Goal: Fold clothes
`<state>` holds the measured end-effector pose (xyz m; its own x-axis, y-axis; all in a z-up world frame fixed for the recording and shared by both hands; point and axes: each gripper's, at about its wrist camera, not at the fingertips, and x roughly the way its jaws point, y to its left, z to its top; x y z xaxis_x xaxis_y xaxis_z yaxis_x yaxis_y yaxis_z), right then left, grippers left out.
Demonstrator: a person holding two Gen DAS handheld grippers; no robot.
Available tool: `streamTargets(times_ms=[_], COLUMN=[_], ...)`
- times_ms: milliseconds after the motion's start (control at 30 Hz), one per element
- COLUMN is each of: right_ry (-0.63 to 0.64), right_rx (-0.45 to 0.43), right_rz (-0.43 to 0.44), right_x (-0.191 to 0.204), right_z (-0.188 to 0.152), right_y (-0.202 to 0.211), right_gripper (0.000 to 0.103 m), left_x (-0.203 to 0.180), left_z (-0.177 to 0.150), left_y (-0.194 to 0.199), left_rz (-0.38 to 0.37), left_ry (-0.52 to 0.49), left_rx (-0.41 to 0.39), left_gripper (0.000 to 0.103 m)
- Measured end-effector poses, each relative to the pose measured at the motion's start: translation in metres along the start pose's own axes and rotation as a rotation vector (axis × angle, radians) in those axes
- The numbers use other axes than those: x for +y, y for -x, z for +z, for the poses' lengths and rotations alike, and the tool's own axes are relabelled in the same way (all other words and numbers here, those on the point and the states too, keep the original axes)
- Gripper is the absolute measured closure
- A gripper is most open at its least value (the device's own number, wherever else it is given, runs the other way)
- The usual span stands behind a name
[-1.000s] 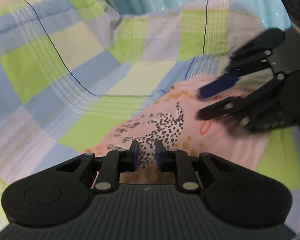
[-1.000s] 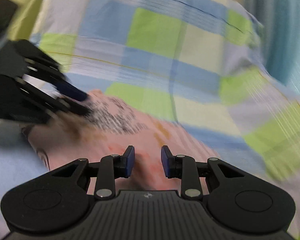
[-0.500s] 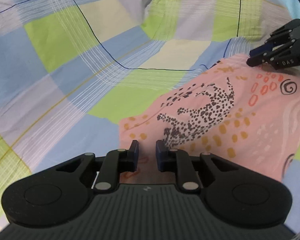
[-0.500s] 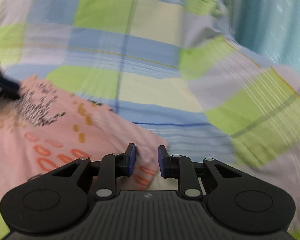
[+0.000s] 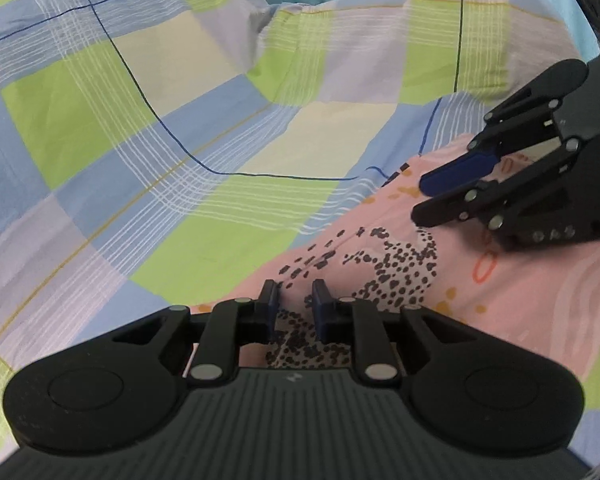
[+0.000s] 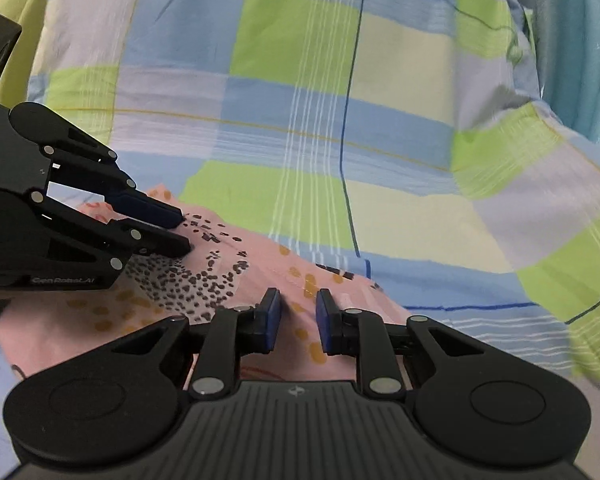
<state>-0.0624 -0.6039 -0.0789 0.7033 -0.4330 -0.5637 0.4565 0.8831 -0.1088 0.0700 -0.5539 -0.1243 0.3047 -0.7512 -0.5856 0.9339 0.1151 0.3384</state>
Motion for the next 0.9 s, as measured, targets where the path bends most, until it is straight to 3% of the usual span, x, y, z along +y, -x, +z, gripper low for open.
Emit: streamTargets(times_ms=[400, 500, 667, 733, 833, 900], right_ry=[-0.010, -0.058, -0.139, -0.174, -0.184, -0.194], right_rx=[0.007, 0.016, 0.035, 0.031, 0.021, 0.012], right_rz=[-0.073, -0.108, -0.195, -0.219, -0.229, -0.202], right_x=[-0.016, -0.032, -0.059, -0.068, -0.068, -0.064], right_z=[-0.005, -0.009, -0.022, -0.028, -0.032, -0.033], right_y=[0.001, 0.002, 0.009, 0.013, 0.025, 0.033], right_gripper=[0.084, 0.076, 0.077, 0.077, 0.077, 0.077], left_x=[0.009, 0.013, 0.022, 0.024, 0.026, 0.022], left_z=[-0.004, -0.007, -0.015, -0.018, -0.022, -0.021], left_y=[0.000, 0.001, 0.005, 0.009, 0.017, 0.022], left_rz=[-0.016, -0.015, -0.020, -0.003, 0.041, 0.017], left_ry=[0.013, 0.016, 0.028, 0.033, 0.041, 0.049], left_rx=[0.012, 0.014, 0.021, 0.027, 0.039, 0.025], left_gripper=[0.082, 0.078, 0.073, 0.073, 0.082, 0.082])
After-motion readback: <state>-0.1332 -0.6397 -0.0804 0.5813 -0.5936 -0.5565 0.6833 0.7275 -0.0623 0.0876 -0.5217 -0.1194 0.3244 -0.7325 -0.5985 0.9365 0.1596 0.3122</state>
